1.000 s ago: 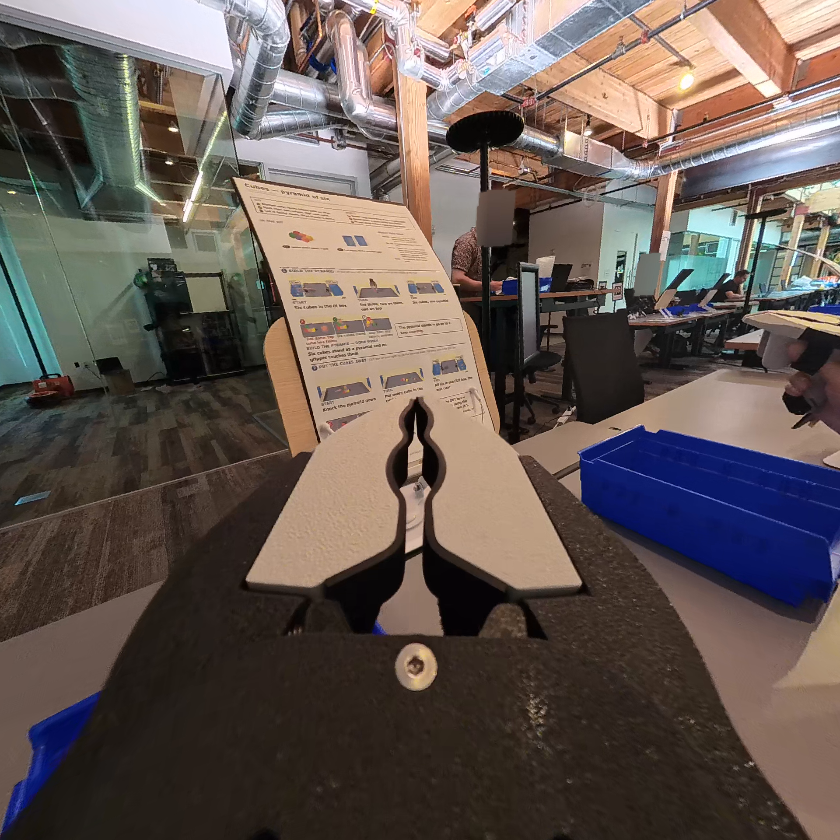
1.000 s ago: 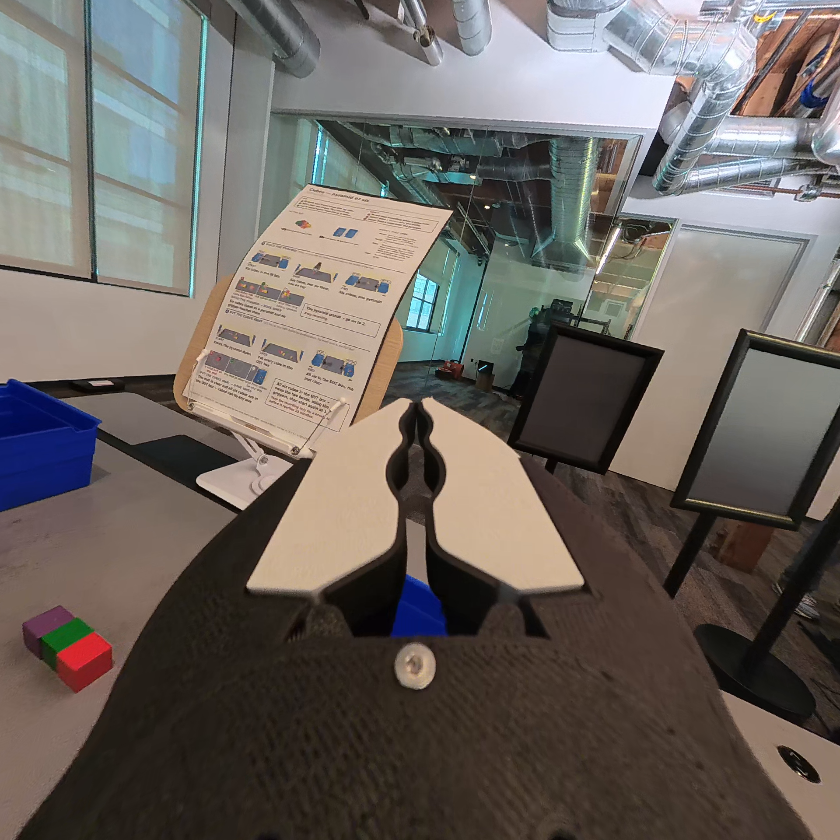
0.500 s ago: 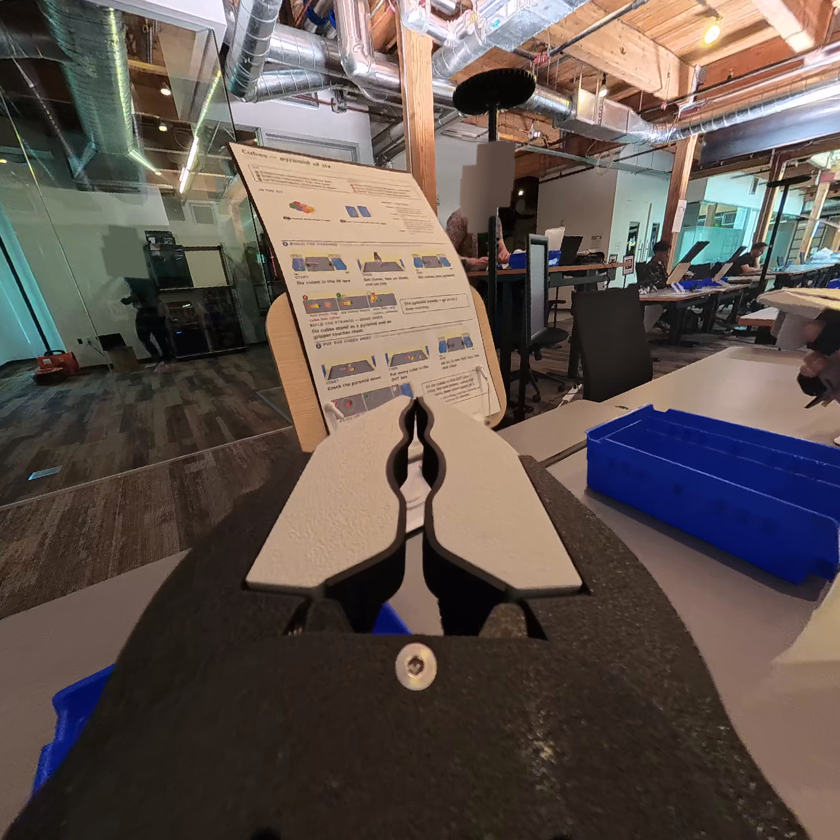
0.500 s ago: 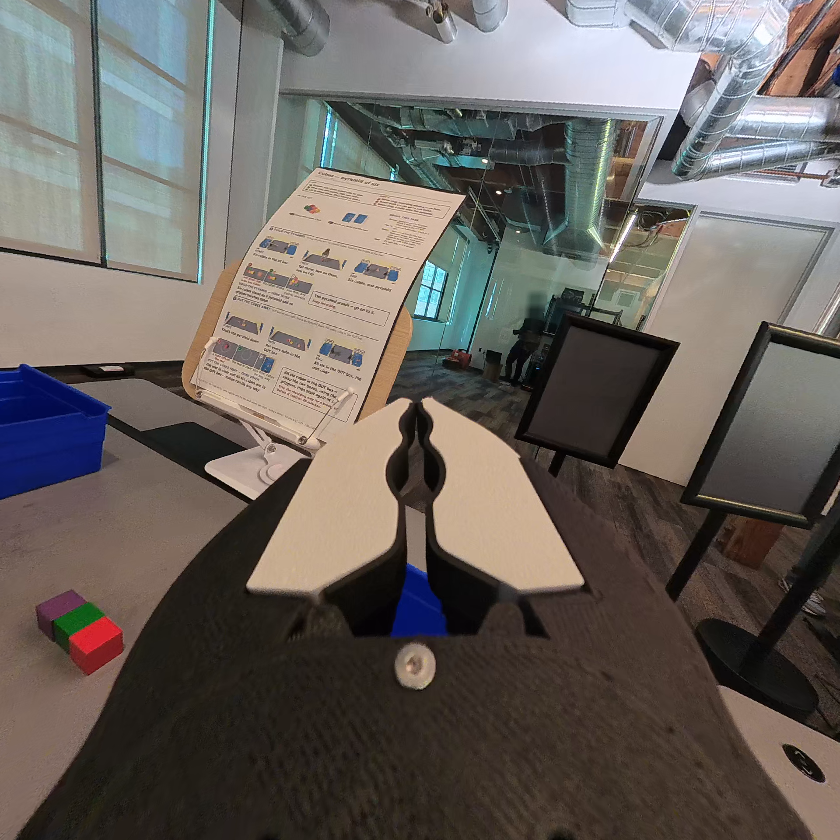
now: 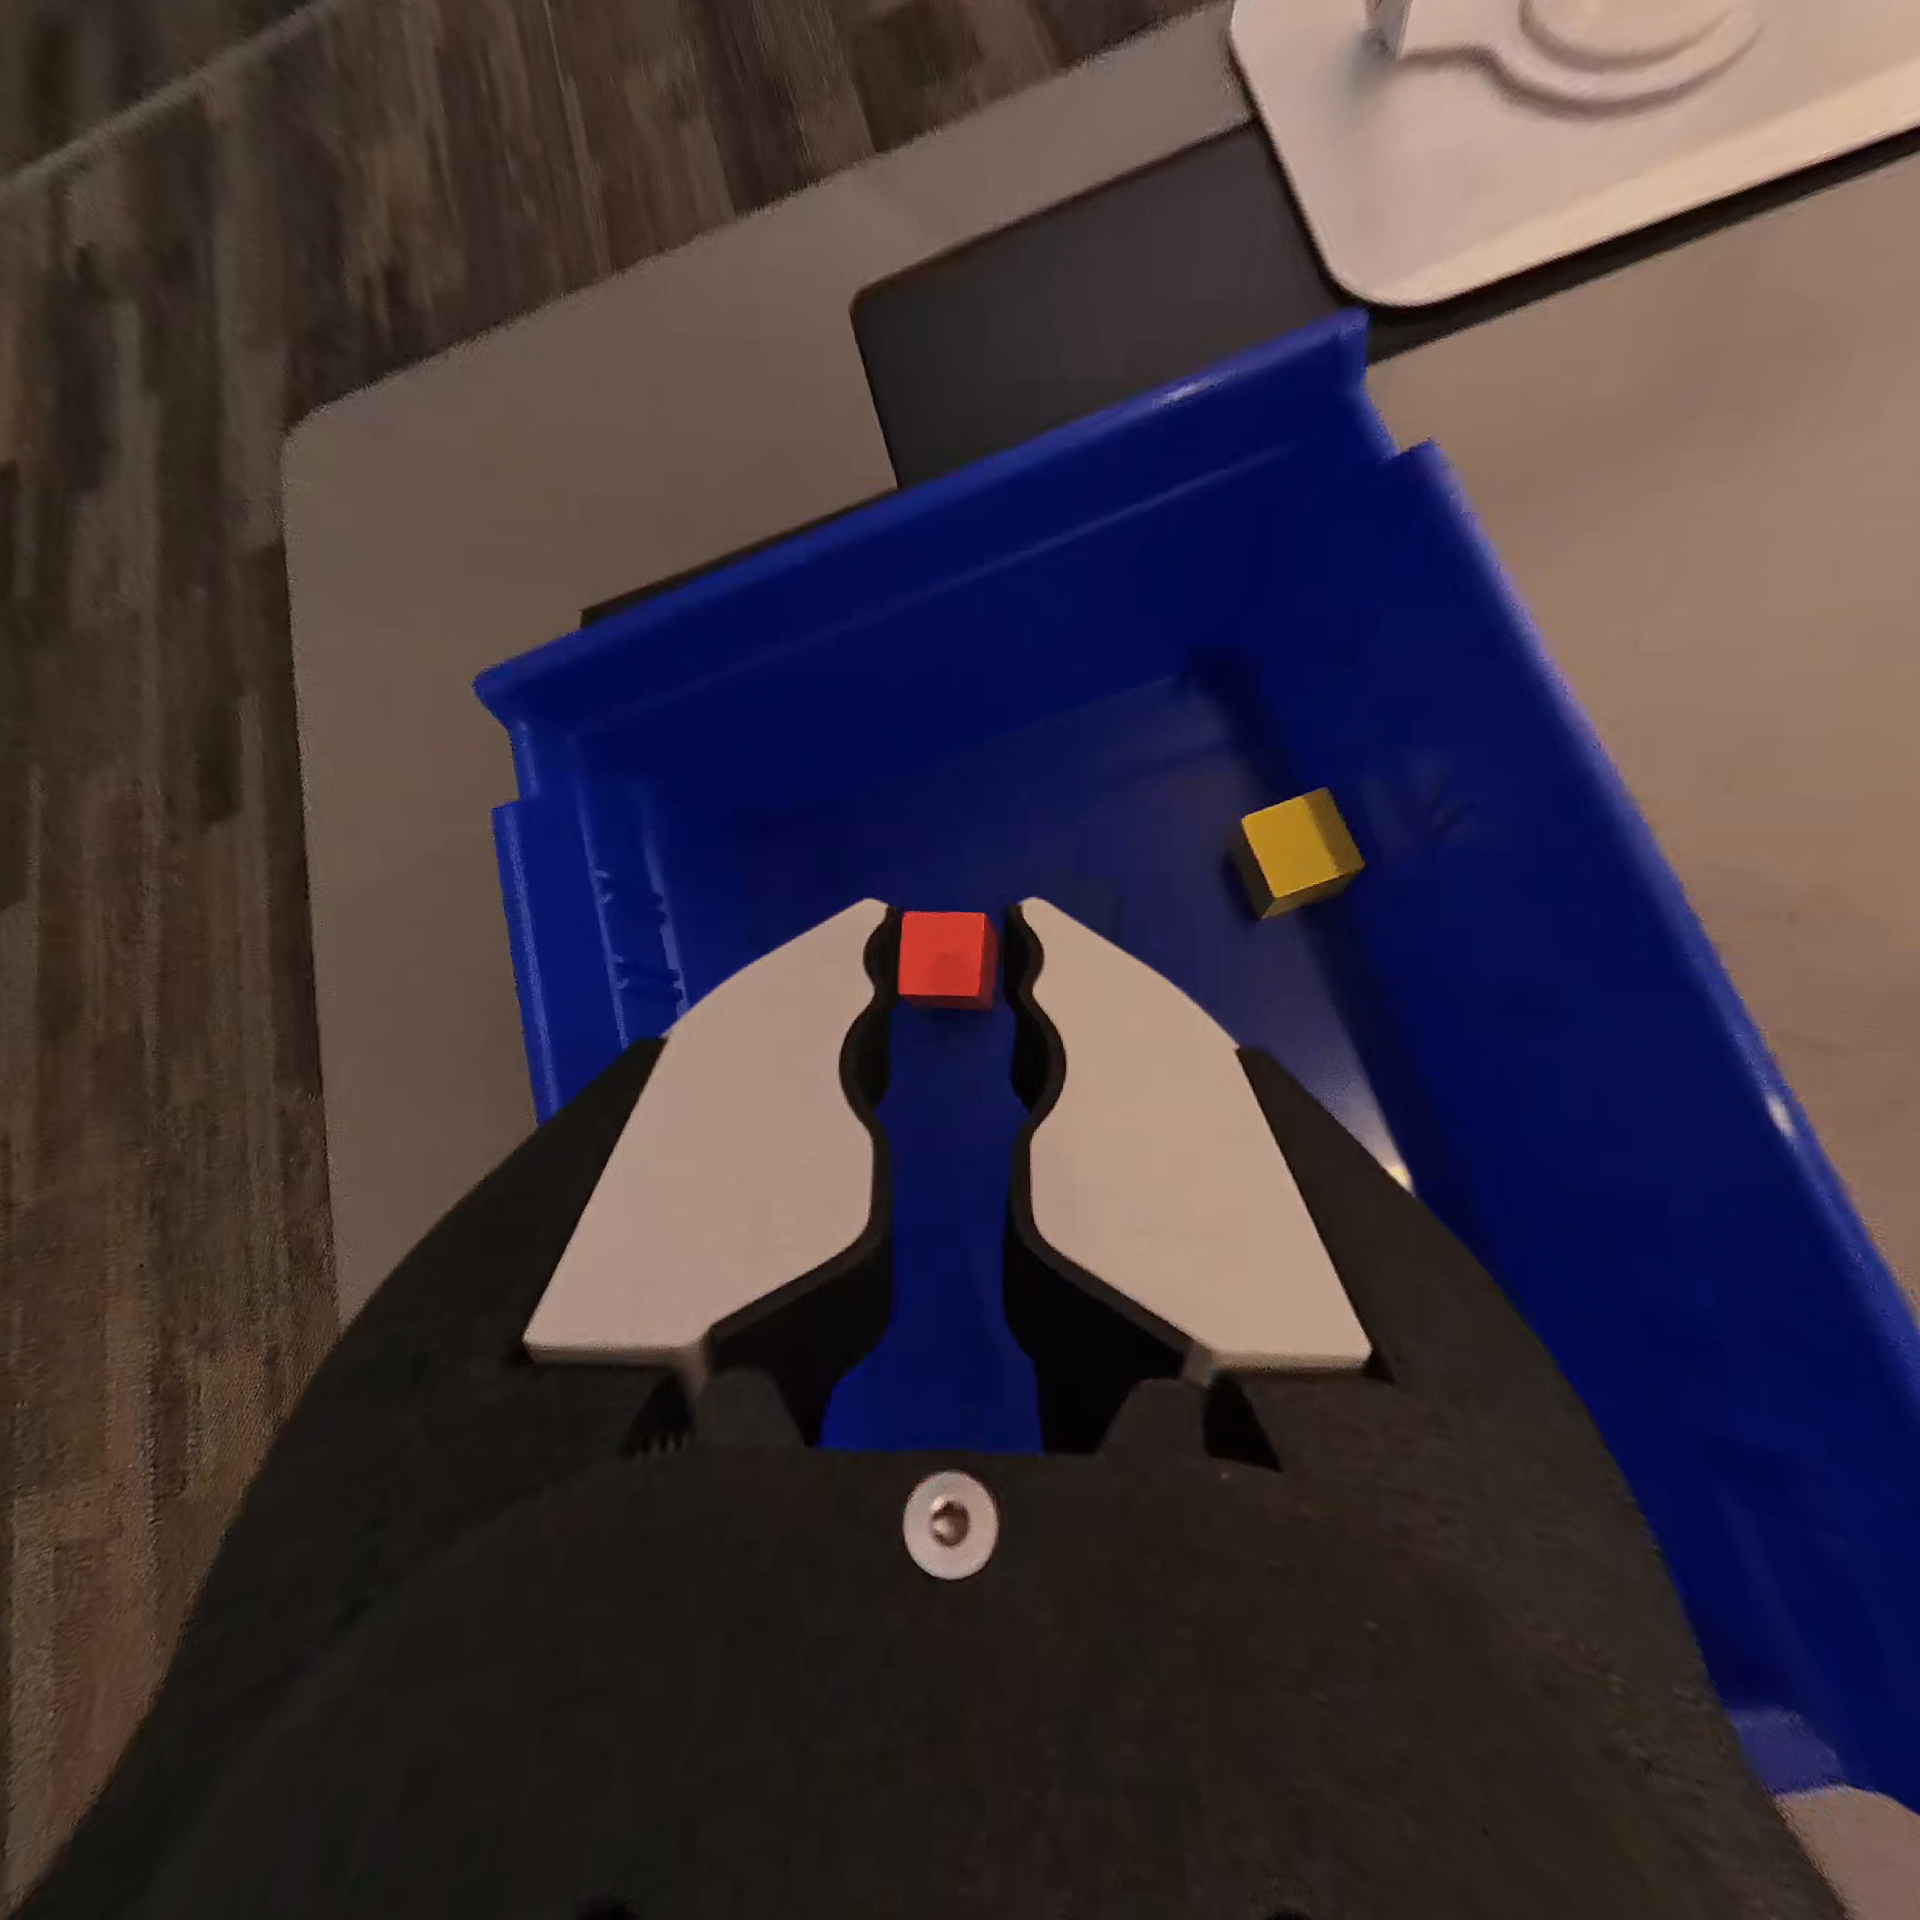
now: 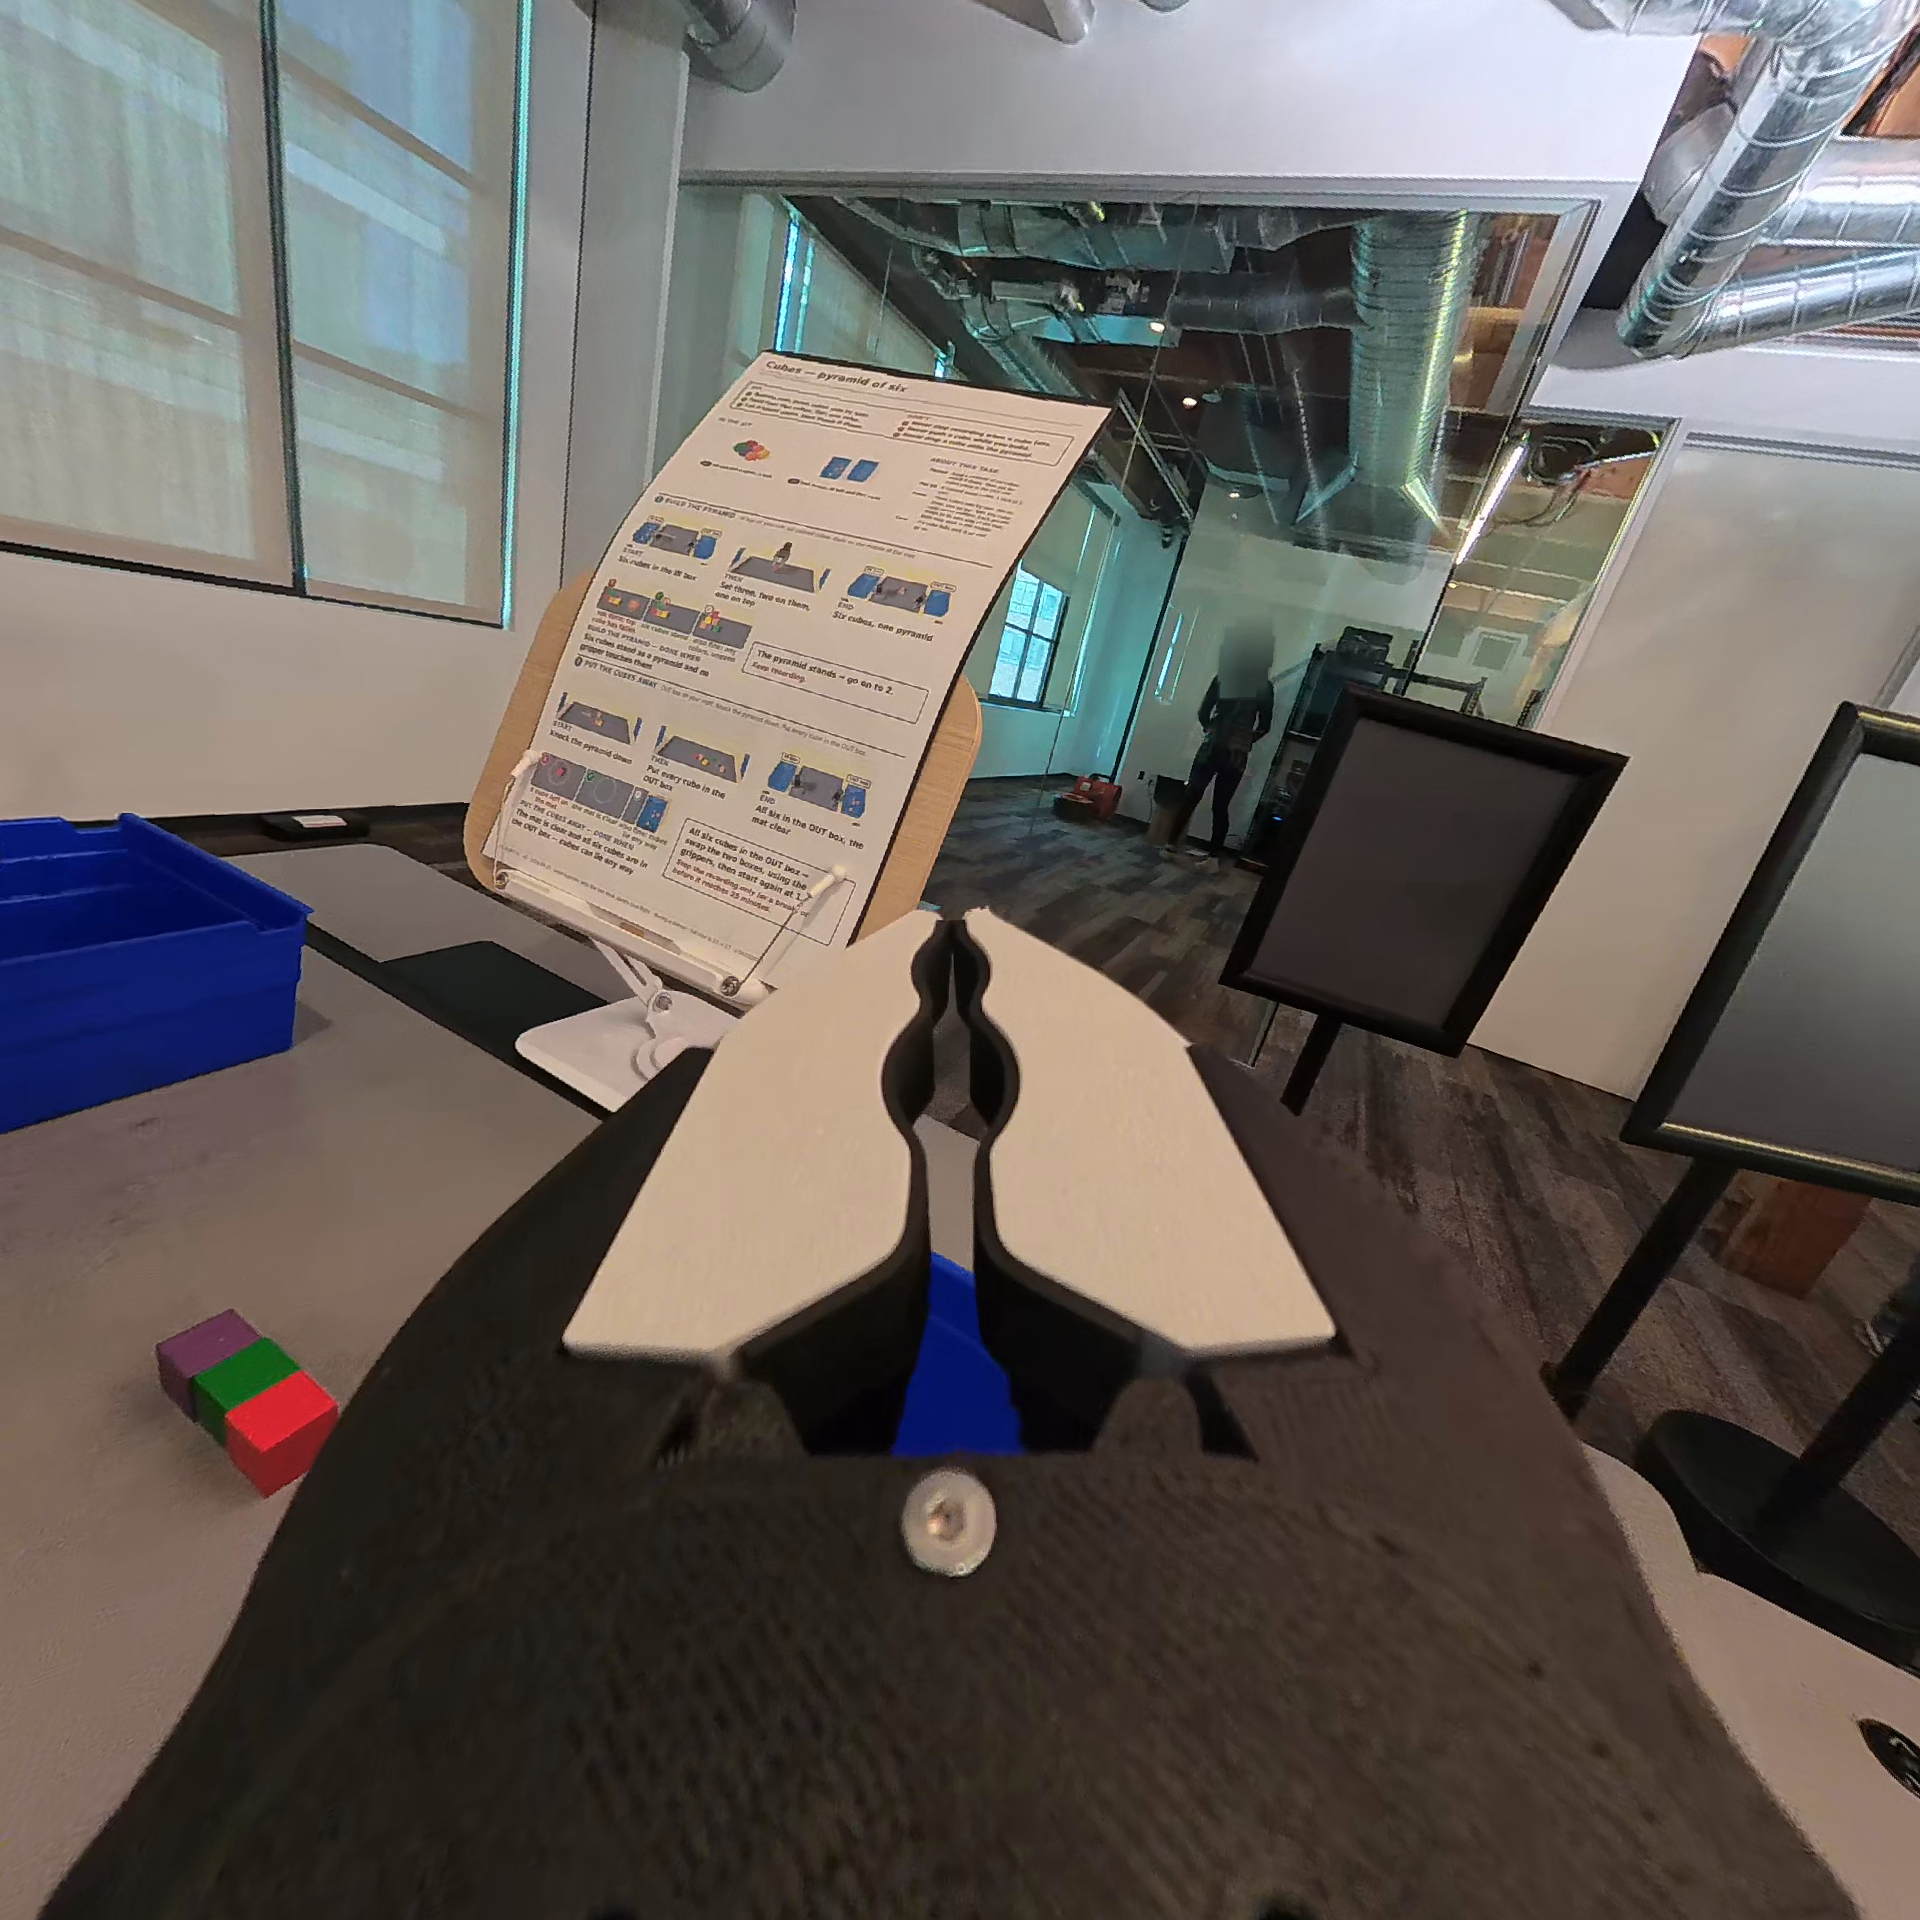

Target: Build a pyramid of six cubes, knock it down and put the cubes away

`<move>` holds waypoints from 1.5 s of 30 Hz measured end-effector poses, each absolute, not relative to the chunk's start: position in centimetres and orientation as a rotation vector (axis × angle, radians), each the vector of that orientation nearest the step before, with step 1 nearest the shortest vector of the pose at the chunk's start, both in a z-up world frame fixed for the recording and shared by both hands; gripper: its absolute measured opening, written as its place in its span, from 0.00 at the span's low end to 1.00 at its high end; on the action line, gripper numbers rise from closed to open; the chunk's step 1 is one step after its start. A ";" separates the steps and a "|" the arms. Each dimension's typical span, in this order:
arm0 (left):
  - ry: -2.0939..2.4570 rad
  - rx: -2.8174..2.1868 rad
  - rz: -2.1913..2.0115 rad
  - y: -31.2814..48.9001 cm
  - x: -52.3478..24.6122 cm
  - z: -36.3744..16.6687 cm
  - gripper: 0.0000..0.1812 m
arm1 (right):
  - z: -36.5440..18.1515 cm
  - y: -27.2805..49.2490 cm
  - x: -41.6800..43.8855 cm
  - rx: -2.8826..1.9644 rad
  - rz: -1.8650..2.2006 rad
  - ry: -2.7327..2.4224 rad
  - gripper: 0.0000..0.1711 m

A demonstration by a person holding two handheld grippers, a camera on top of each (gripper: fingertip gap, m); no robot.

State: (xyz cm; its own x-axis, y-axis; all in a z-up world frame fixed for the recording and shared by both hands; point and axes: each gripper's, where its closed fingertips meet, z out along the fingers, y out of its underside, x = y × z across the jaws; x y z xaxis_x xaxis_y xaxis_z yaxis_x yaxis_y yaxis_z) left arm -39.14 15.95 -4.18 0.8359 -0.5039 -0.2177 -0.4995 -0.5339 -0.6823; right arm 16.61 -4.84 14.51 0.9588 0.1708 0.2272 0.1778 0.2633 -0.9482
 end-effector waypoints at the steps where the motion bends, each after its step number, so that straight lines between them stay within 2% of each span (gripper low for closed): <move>1: 0.719 -2.253 0.010 16.3 -39.4 -5.0 0.13 | 14.5 -4.8 16.6 -1.314 -0.003 -0.313 0.00; 6: 0.756 -2.335 0.125 17.5 -40.6 -8.6 0.24 | 14.4 -4.7 16.5 -1.318 0.004 -0.322 0.00; 17: 0.839 -2.423 0.190 18.3 -41.4 -12.6 0.26 | 14.8 -5.1 16.1 -1.283 0.073 -0.320 0.00; 23: 0.846 -2.459 0.163 18.6 -41.9 -14.0 0.31 | 14.9 -5.1 16.3 -1.275 0.087 -0.307 0.00; 28: 0.848 -2.461 0.109 18.8 -41.2 -14.5 0.28 | 15.0 -5.2 16.1 -1.270 0.090 -0.311 0.00; 38: 0.806 -2.491 0.017 18.7 -41.0 -14.8 0.28 | 15.1 -5.3 16.1 -1.263 0.106 -0.305 0.00; 40: 0.812 -2.499 -0.021 18.5 -40.7 -14.9 0.24 | 15.1 -5.3 16.1 -1.263 0.104 -0.307 0.00; 41: 0.820 -2.507 -0.044 18.4 -40.5 -15.0 0.16 | 15.1 -5.3 16.1 -1.264 0.103 -0.307 0.00; 45: 0.823 -2.502 -0.048 18.4 -40.5 -15.0 0.16 | 15.1 -5.4 16.2 -1.260 0.104 -0.305 0.00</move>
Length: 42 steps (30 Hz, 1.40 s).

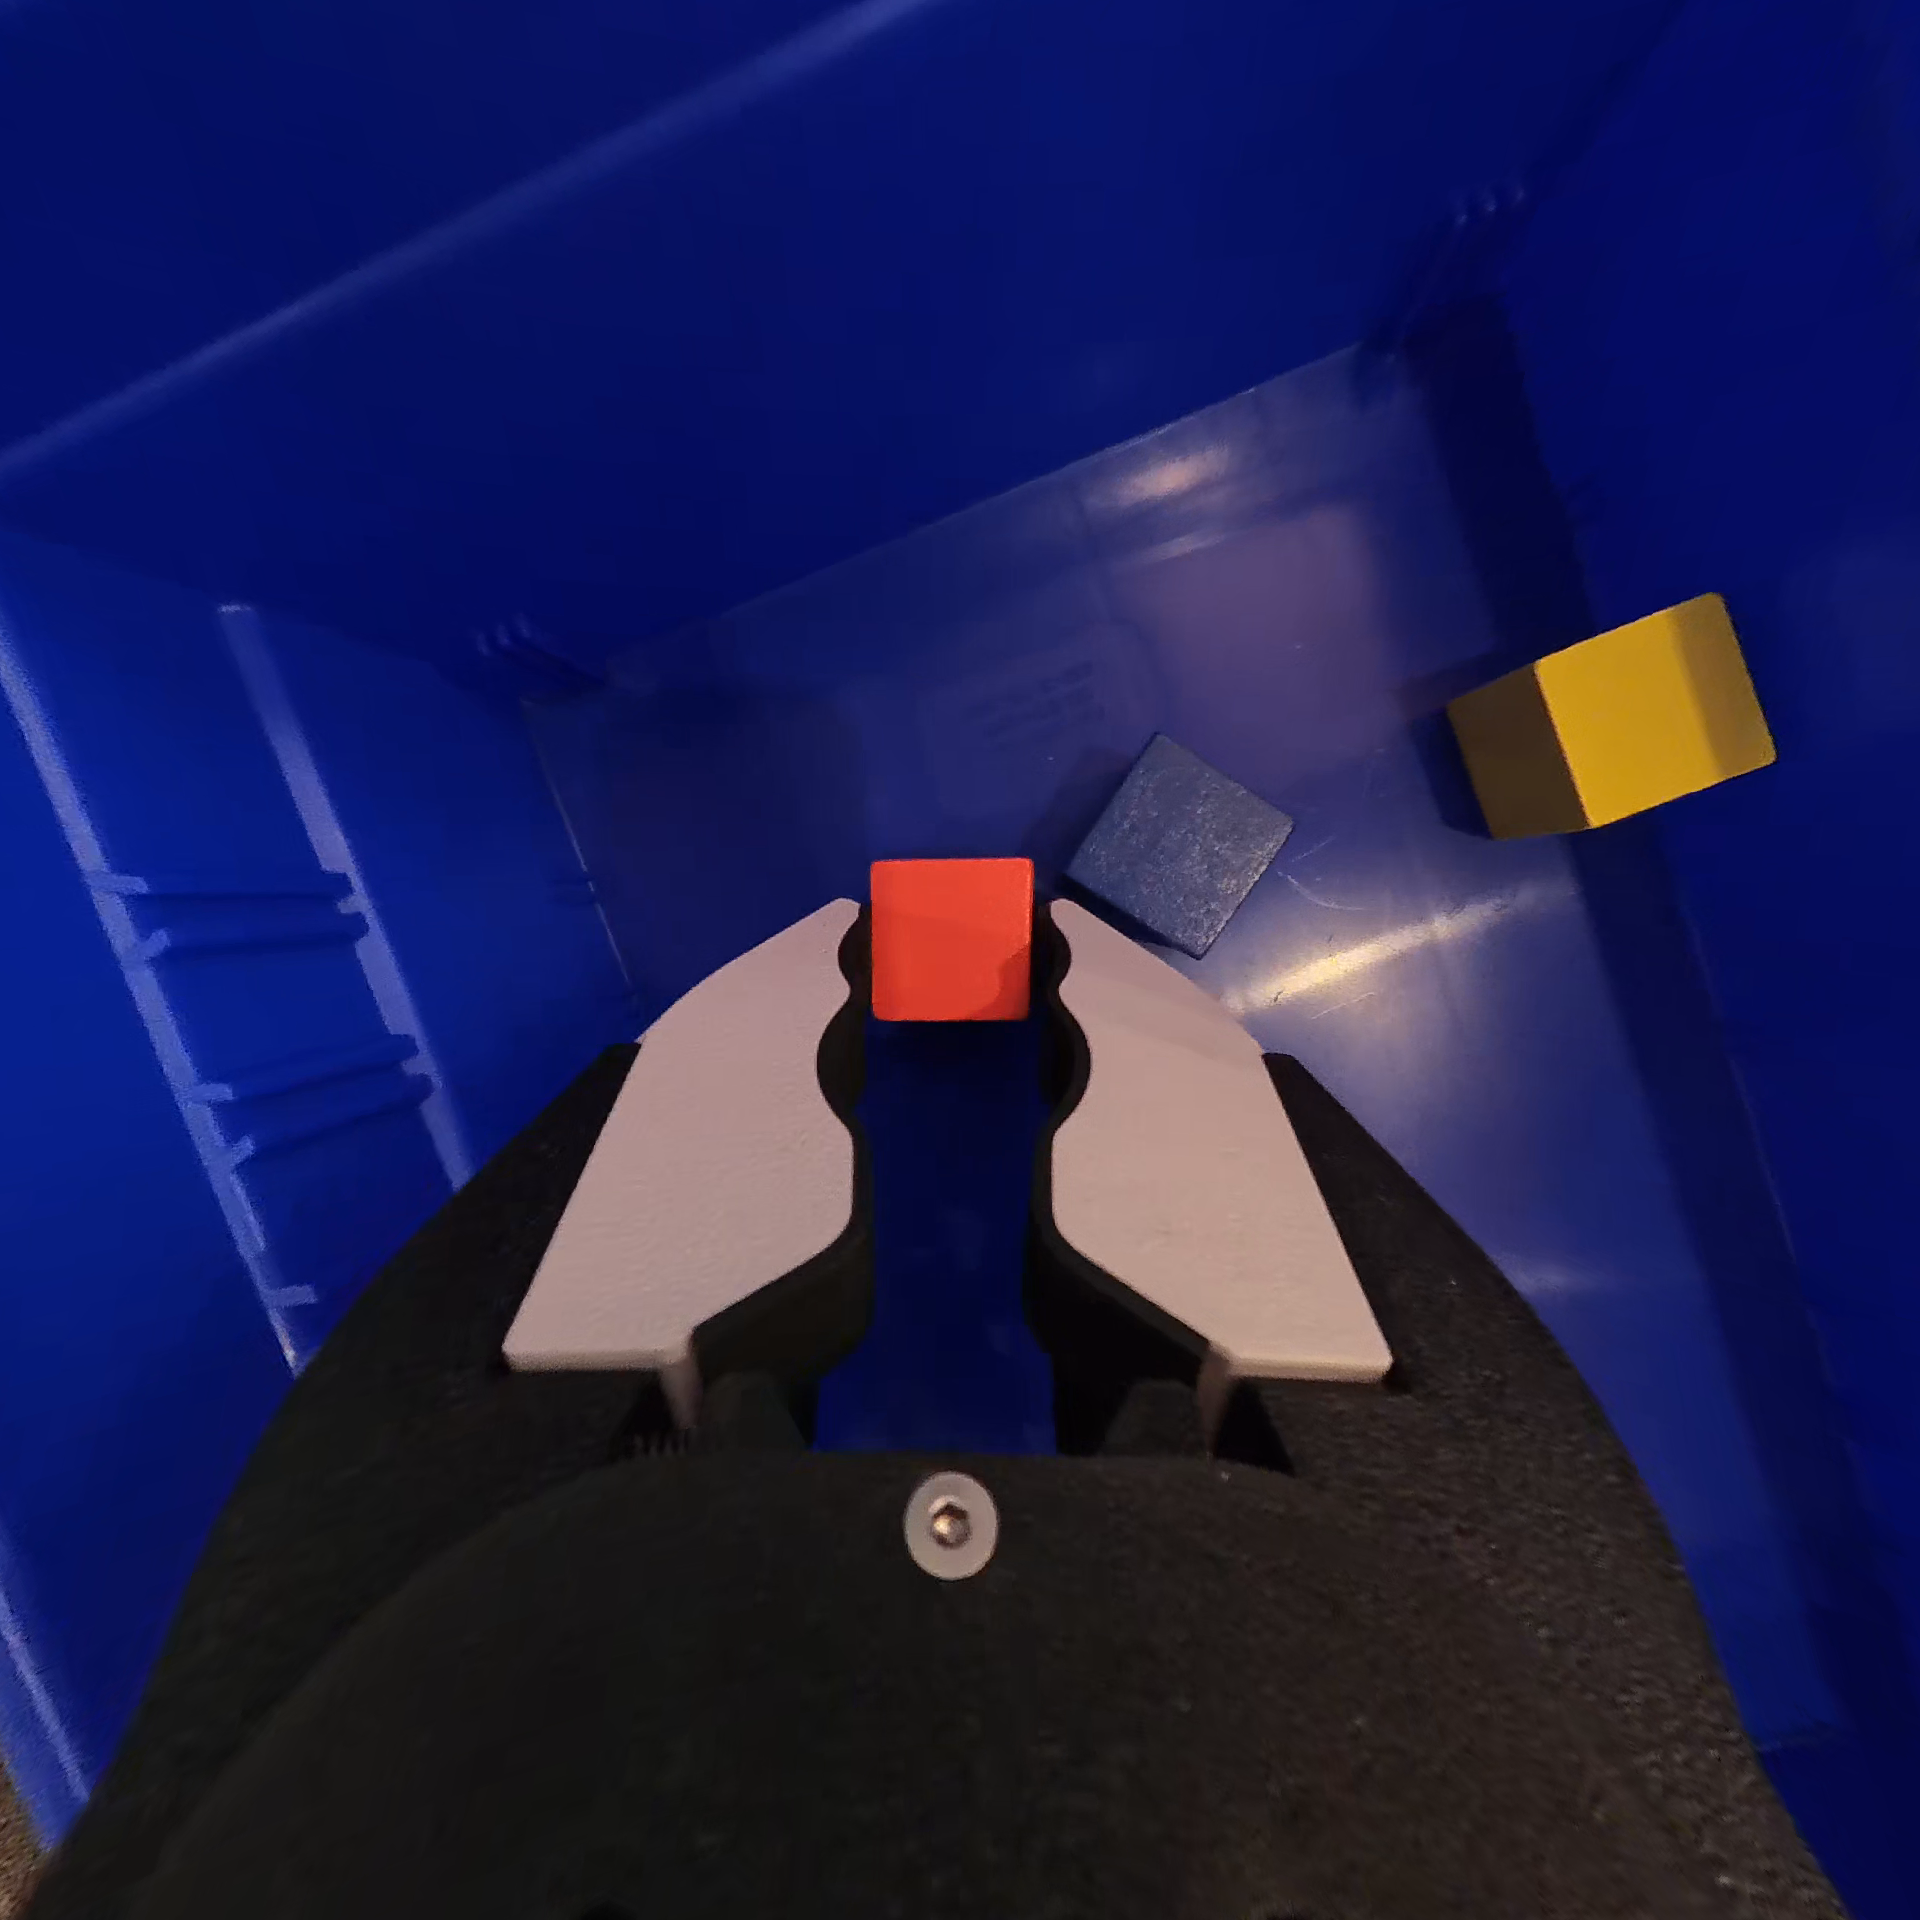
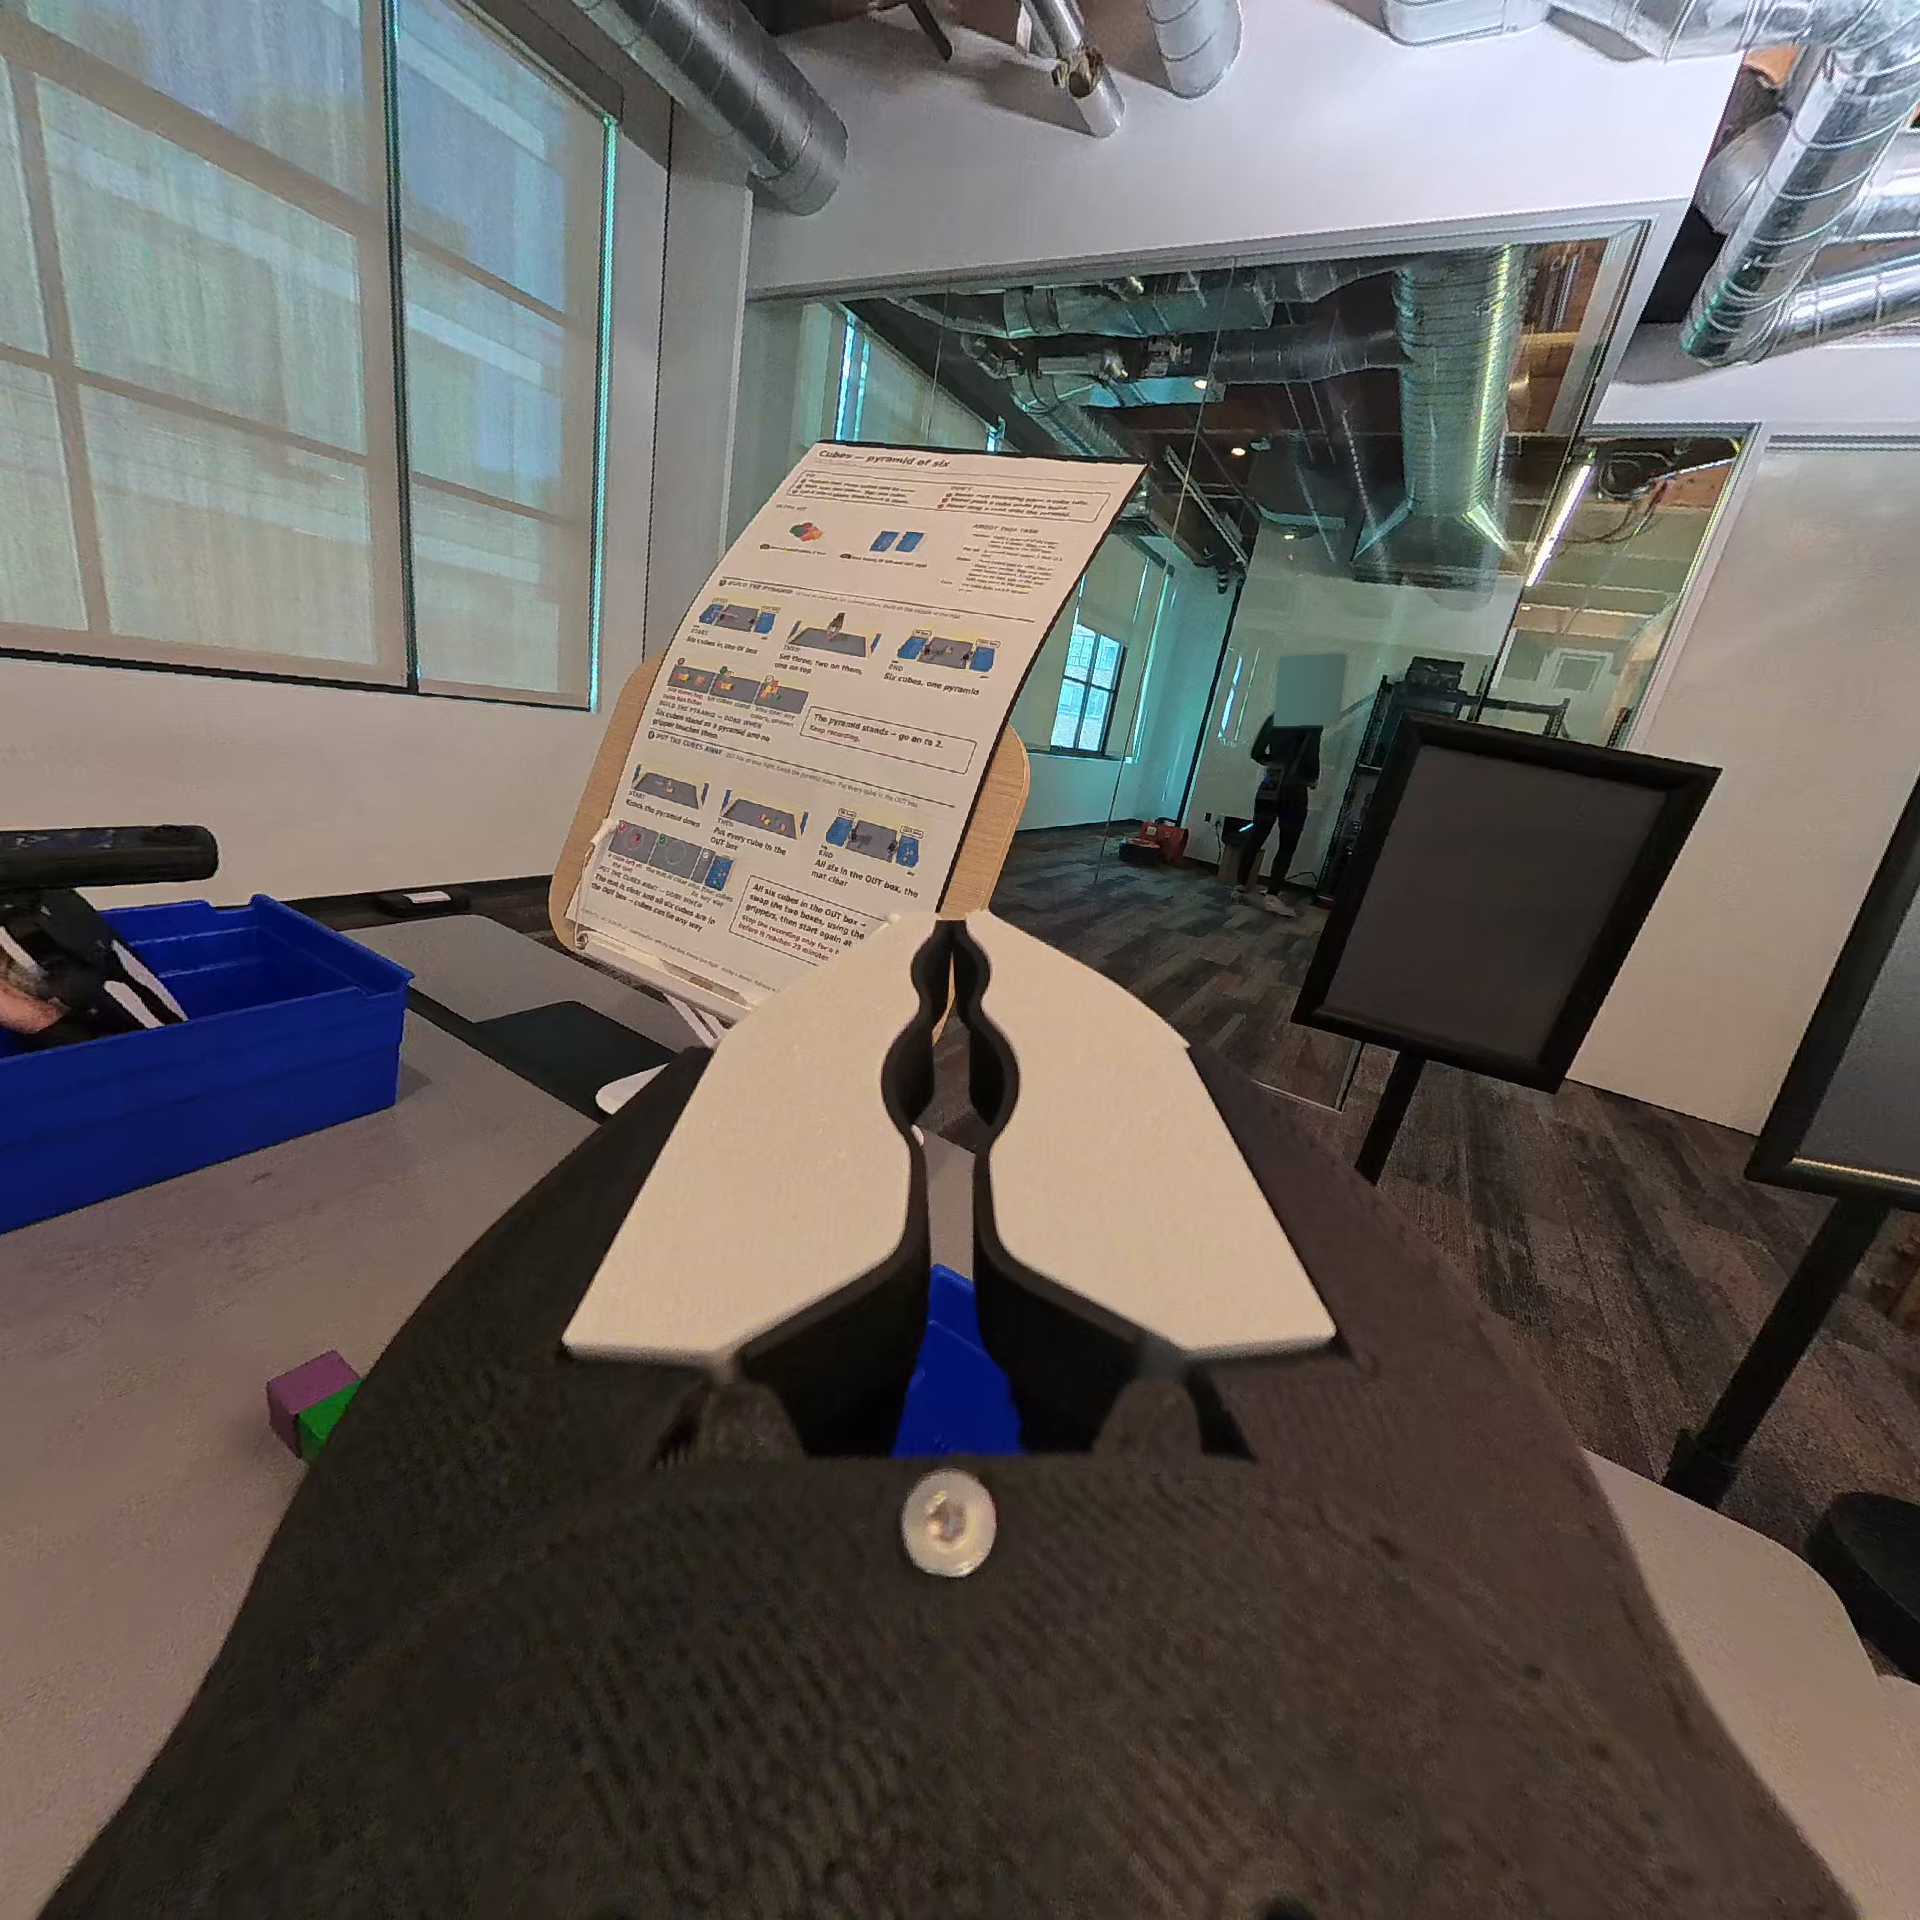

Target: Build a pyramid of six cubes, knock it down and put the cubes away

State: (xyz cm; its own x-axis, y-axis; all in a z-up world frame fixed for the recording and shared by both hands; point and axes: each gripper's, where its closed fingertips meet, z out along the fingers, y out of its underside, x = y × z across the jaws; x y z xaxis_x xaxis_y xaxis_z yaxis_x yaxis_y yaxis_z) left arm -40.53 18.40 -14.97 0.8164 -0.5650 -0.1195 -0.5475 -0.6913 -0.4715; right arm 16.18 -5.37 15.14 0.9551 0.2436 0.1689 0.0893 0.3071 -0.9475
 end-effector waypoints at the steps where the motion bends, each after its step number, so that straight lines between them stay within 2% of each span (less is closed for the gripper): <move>1: 0.825 -2.505 -0.051 18.3 -40.5 -15.0 0.16 | 15.2 -5.4 16.2 -1.260 0.105 -0.304 0.00; 8: 0.838 -2.543 -0.091 17.5 -40.6 -14.7 0.16 | 15.1 -5.3 16.4 -1.259 0.110 -0.301 0.00; 16: 0.867 -2.500 -0.320 15.4 -39.5 -11.0 0.16 | 15.1 -5.3 16.5 -1.262 0.106 -0.300 0.00; 23: 0.991 -2.175 -0.593 11.9 -35.7 -2.6 0.16 | 15.3 -5.5 16.3 -1.257 0.106 -0.305 0.00; 29: 1.267 -1.728 -0.786 3.4 -25.2 5.8 0.16 | 15.9 -6.0 16.1 -1.237 0.116 -0.312 0.00; 32: 1.493 -1.573 -0.792 -0.1 -18.4 4.6 0.16 | 16.2 -6.3 16.0 -1.224 0.128 -0.316 0.00; 36: 1.772 -1.525 -0.729 -0.9 -11.7 -1.0 0.16 | 16.5 -6.5 16.0 -1.210 0.147 -0.315 0.00; 42: 2.036 -1.623 -0.648 0.0 -8.0 -9.6 0.16 | 16.7 -6.8 16.0 -1.198 0.145 -0.319 0.00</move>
